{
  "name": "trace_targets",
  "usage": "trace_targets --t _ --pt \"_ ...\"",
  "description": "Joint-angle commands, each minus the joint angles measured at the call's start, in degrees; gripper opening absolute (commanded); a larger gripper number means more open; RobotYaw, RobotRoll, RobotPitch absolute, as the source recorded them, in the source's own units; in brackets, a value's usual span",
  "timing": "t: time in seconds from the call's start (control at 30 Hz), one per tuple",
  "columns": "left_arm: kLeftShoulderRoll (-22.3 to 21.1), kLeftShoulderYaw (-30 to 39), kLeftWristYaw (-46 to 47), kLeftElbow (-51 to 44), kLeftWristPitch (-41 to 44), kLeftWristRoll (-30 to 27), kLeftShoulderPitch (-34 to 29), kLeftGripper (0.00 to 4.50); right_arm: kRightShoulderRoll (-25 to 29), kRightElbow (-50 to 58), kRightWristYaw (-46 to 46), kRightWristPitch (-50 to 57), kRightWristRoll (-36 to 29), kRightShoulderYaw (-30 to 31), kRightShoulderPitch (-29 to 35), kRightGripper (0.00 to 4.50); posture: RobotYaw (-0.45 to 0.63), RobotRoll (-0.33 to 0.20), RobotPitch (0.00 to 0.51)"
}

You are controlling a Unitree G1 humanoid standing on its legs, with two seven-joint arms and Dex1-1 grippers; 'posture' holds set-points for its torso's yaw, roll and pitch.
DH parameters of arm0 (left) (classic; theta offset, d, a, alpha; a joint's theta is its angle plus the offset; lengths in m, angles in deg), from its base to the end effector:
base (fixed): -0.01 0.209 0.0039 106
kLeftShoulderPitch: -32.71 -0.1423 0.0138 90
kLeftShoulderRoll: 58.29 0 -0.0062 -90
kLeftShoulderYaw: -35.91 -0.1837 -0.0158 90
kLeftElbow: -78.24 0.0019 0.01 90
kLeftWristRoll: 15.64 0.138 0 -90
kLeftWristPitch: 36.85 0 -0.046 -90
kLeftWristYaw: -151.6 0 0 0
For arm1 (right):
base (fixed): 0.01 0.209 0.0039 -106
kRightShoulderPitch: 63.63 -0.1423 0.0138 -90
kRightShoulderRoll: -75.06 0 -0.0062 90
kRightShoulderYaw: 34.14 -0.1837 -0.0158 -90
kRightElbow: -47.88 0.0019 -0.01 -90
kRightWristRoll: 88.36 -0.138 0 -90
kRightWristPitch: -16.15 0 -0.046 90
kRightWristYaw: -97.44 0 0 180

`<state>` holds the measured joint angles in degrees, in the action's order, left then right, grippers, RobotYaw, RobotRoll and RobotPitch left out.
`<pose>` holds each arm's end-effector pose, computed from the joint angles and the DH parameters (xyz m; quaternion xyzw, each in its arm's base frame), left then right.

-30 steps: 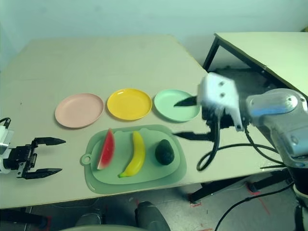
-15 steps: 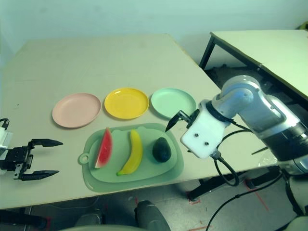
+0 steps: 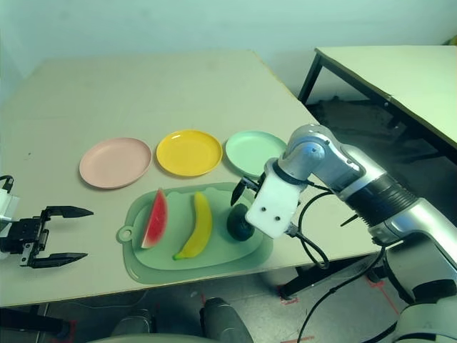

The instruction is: Place the fruits into color-matched plates.

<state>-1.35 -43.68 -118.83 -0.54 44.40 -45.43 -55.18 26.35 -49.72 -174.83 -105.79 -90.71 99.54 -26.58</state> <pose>0.2011 0.3378 0.1308 0.1690 0.0638 -0.6106 0.7710 0.2819 -0.1776 0.2264 -0.6268 0.0750 0.7291 0.2644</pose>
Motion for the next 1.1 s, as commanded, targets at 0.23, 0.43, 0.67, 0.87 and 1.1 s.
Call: trace_targets --t 0.23,0.43,0.67,0.87,1.1 --pt "-0.6 0.3 1.0 -0.5 1.5 0.3 1.0 4.50 -1.7 2.9 -0.2 2.7 -1.5 1.3 1.3 4.48 -0.08 0.000 0.042" --pt "-1.4 1.1 1.7 -0.2 2.1 0.3 1.7 4.50 -2.1 2.1 -0.2 2.0 0.3 1.8 2.7 4.48 -0.07 0.000 0.045" --pt "-2.0 1.4 2.5 -2.0 3.2 0.0 1.4 4.50 -5.9 -3.1 -0.2 -0.1 4.3 1.1 2.5 4.48 -0.07 0.000 0.045" --pt "-2.3 1.9 3.6 -4.7 4.4 -0.1 0.4 4.50 -6.8 -5.0 -0.2 -1.3 5.8 1.1 3.6 4.48 -0.06 0.000 0.044" --pt "-2.6 2.2 4.0 -5.9 4.5 0.0 0.0 4.50 -6.5 -5.4 -0.2 -0.5 6.6 1.4 4.7 4.48 -0.06 0.000 0.040"
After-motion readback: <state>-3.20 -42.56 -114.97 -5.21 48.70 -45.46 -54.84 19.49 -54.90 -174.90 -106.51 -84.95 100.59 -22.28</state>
